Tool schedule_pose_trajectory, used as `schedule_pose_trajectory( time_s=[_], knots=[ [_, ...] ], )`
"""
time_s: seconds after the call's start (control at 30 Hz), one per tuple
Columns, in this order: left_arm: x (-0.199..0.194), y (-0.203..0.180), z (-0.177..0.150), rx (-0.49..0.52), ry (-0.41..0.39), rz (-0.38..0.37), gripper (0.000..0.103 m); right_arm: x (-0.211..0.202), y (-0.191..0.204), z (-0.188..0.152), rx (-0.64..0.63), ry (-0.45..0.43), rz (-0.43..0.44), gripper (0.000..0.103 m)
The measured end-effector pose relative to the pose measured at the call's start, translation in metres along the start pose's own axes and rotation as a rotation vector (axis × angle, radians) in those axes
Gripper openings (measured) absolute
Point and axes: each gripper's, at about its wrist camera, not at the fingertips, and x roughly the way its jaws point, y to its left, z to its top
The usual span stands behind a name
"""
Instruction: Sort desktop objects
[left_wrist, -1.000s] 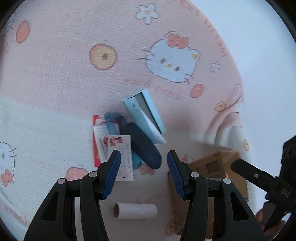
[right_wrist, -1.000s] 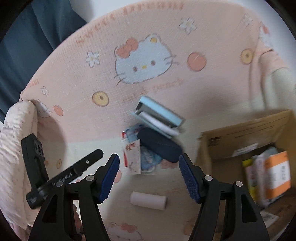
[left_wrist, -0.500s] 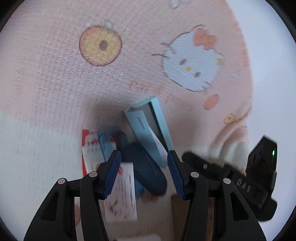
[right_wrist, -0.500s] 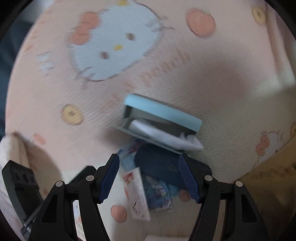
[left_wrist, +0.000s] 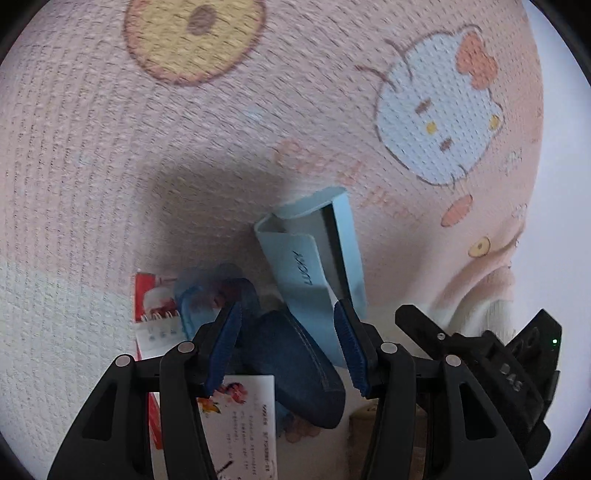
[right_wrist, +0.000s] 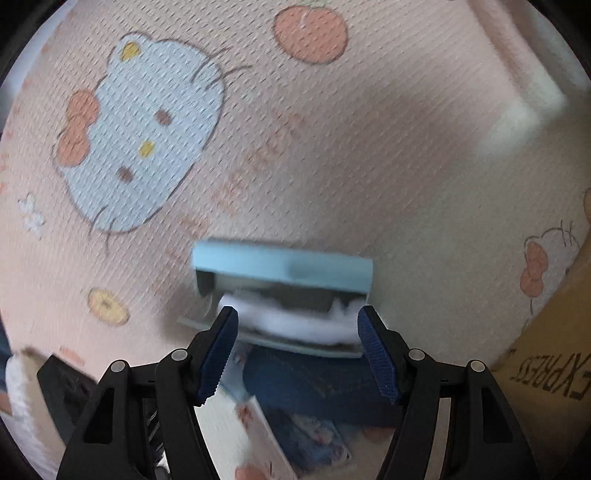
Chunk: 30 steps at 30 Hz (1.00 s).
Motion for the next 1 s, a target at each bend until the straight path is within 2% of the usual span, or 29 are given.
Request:
schedule_pose_trajectory(
  time_s=[0.07, 0.2, 0.27, 0.33, 0.43, 0.57, 0.6, 0.63, 0.7, 0.83, 0.93, 1.0],
  knots=[
    [0.0, -0.001, 0.003, 0.011, -0.006, -0.001, 0.057, 0.008, -0.004, 0.0, 0.034, 0.009, 0.007, 0.066],
    [0.008, -0.003, 0.011, 0.003, -0.014, 0.021, 0.057, 0.032, -0.022, -0.003, 0.137, 0.1, 0.039, 0.066],
    [0.014, -0.005, 0.014, -0.005, -0.007, 0.033, 0.057, 0.038, -0.035, -0.003, 0.198, 0.102, 0.03, 0.066],
    [0.02, -0.01, 0.016, 0.0, 0.007, 0.026, 0.057, 0.045, -0.039, 0.0, 0.195, 0.107, 0.009, 0.066],
    [0.025, -0.018, 0.014, 0.015, 0.011, 0.009, 0.057, 0.049, -0.047, 0.001, 0.234, 0.091, 0.086, 0.066],
    [0.039, -0.026, 0.011, 0.031, 0.034, 0.066, 0.056, 0.06, -0.055, 0.005, 0.241, 0.104, 0.048, 0.066],
    [0.044, -0.028, 0.011, 0.032, 0.041, 0.072, 0.053, 0.062, -0.057, 0.004, 0.243, 0.113, 0.039, 0.066],
    [0.046, -0.028, 0.01, 0.032, 0.042, 0.074, 0.044, 0.063, -0.057, 0.004, 0.245, 0.108, 0.055, 0.066],
    [0.049, -0.026, 0.008, 0.018, 0.041, 0.075, 0.036, 0.063, -0.056, 0.005, 0.232, 0.09, 0.095, 0.066],
    [0.05, -0.018, 0.007, -0.039, 0.041, 0.059, 0.024, 0.064, -0.046, 0.004, 0.099, 0.035, 0.097, 0.065],
    [0.048, -0.02, 0.004, -0.012, 0.036, 0.088, 0.022, 0.066, -0.043, 0.002, 0.057, 0.041, 0.065, 0.035],
    [0.043, -0.025, 0.002, 0.034, 0.018, 0.117, 0.02, 0.06, -0.041, 0.001, 0.026, 0.012, 0.048, 0.028]
  ],
)
